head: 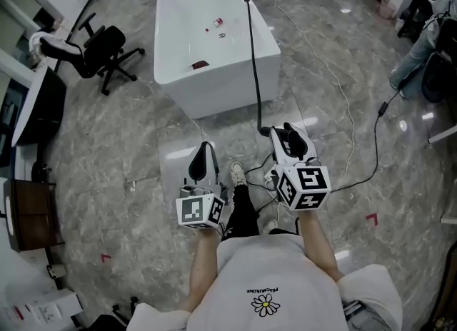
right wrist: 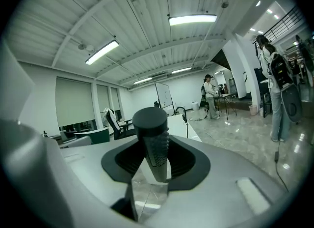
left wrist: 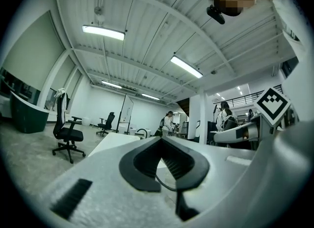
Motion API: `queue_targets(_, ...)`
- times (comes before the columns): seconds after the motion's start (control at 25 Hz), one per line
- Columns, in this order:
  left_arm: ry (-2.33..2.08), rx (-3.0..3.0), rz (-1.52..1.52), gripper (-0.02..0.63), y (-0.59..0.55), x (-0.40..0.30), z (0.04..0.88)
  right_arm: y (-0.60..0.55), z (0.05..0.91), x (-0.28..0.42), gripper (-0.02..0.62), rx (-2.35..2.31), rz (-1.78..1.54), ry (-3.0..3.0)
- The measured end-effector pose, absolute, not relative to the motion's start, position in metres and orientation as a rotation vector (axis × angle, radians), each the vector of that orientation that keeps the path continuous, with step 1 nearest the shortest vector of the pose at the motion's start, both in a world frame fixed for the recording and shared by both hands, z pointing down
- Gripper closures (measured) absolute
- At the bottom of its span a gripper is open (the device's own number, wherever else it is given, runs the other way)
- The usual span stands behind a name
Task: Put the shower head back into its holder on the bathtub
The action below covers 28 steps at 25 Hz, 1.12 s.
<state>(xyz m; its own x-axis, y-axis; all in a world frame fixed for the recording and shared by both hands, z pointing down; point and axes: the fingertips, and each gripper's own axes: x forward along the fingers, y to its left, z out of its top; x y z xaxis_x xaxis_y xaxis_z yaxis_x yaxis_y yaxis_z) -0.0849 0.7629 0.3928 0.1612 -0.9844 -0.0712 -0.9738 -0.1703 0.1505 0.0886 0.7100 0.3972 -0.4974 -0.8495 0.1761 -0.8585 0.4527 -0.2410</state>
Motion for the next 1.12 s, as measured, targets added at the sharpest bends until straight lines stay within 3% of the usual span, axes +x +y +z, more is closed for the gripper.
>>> queue_targets(0.24,-1.95,2.266,-0.245,0.607,0.661,-0.131,0.421,0.607,0.404,0.047,0.457,1.556,0.439,-2.613)
queue_targets(0.56,-1.858,2.41,-0.272,0.607,0.492,-0.196,0.377,0.437,0.313,-0.016,0.456,1.667,0.26,-2.663)
queue_targets(0.76,-1.715,2.486,-0.243,0.606,0.415,-0.168,0.394,0.368,0.271,-0.025,0.456,1.707,0.129,-2.721)
queue_targets(0.88,-1.611,2.518,-0.222,0.536,0.365,-0.146,0.412,0.322,0.26,-0.027,0.456,1.709,0.046,-2.725)
queue_targets(1.12,-1.537,2.529,-0.078,0.468,0.237,-0.106,0.448,0.22,0.239,-0.026,0.456,1.614,0.208,-2.875)
